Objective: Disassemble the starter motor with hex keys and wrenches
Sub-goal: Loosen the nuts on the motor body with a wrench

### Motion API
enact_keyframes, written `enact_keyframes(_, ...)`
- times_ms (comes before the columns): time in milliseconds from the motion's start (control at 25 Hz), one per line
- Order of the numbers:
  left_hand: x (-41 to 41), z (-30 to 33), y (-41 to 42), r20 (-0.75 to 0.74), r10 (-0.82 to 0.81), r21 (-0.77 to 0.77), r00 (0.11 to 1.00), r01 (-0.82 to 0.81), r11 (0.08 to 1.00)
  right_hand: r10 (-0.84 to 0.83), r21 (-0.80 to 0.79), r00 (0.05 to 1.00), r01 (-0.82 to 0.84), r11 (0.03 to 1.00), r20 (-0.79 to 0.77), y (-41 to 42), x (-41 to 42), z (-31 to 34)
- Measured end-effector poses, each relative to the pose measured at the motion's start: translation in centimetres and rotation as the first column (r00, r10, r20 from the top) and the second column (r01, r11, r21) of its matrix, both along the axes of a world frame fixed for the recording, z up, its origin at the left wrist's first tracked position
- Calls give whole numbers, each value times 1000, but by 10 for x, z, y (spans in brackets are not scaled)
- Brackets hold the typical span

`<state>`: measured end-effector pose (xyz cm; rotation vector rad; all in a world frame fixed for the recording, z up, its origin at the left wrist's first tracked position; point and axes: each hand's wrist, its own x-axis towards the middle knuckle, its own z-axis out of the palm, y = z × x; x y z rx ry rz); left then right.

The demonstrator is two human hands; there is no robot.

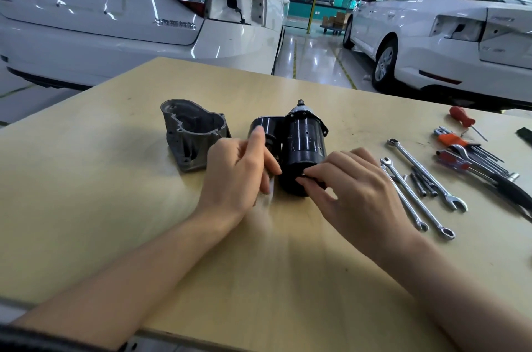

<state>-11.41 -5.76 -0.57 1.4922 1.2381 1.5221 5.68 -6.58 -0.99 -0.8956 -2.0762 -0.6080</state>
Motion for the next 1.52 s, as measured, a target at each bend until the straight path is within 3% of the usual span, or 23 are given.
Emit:
enact_keyframes(80, -5, 4, 5, 113, 64, 29, 991, -68, 997, 13, 62, 996, -18, 998, 85, 4, -1, 4)
enact_keyframes(280, -15, 10, 14, 378, 165, -38, 911, -162, 986, -22, -23, 998, 21, 1000, -66, 1, -8, 0)
enact_keyframes(440, -15, 11, 14, 416, 178, -87, 892, -155, 984, 17, -21, 999, -18, 1000, -34, -1, -5, -2)
enact_keyframes(640, -16, 9, 15, 403, 179, -122, 897, -142, 982, 33, 41, 978, -42, 998, 207, 3, -2, 6)
enact_keyframes(840, -11, 6, 12, 242, 11, -54, 970, 3, 999, 51, -117, 999, -53, 992, -18, 2, 2, 5)
enact_keyframes(1000, -5, 1, 4, -153, -69, 190, 986, 98, 977, 119, -70, 989, -113, 991, 83, 4, 10, 3)
enact_keyframes(1120, -3, -6, 3, -372, -212, 196, 904, 300, 933, 121, -18, 972, -120, 993, 201, 8, 12, 5)
enact_keyframes(1520, -3, -11, 10, -392, -234, 156, 890, 315, 936, 103, 21, 985, -107, 994, 141, 8, 6, -1)
